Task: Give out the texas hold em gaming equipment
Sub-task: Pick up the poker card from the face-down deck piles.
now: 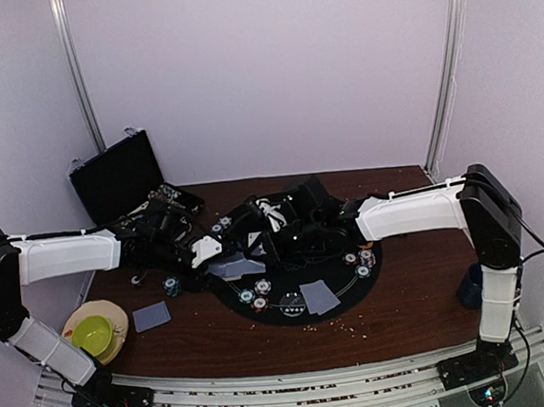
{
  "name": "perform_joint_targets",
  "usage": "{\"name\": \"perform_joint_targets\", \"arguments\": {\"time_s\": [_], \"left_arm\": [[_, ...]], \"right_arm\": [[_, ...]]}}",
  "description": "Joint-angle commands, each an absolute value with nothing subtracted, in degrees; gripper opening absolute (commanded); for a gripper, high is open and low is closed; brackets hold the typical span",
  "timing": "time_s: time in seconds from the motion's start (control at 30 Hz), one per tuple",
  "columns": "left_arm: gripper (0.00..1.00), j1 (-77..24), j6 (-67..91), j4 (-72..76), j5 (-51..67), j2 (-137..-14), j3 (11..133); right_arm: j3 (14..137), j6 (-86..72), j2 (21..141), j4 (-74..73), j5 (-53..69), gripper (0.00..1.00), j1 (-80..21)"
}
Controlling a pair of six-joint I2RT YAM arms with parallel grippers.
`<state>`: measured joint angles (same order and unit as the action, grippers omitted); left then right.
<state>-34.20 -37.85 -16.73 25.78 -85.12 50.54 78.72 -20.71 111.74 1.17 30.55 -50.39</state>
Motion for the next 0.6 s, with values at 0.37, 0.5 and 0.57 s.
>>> {"name": "perform_joint_targets", "arguments": {"time_s": [0.37,0.5,0.57], "left_arm": [[0.52,-34.54,-37.44,-14.0,26.93,-84.88,50.62],[0.52,-34.61,-37.37,-14.01,27.06,-84.99,50.62],[0.52,-34.56,-37.38,-13.98,27.15,-84.99,50.59]], "right_arm": [[74.13,-16.62,97.72,-8.39,-5.72,0.0,-48.06],[77.39,-15.19,100.76,-10.87,-18.95,0.0,-48.4],[80.5,-13.99,104.52,-12.9,-25.31,0.0,-48.99]]}}
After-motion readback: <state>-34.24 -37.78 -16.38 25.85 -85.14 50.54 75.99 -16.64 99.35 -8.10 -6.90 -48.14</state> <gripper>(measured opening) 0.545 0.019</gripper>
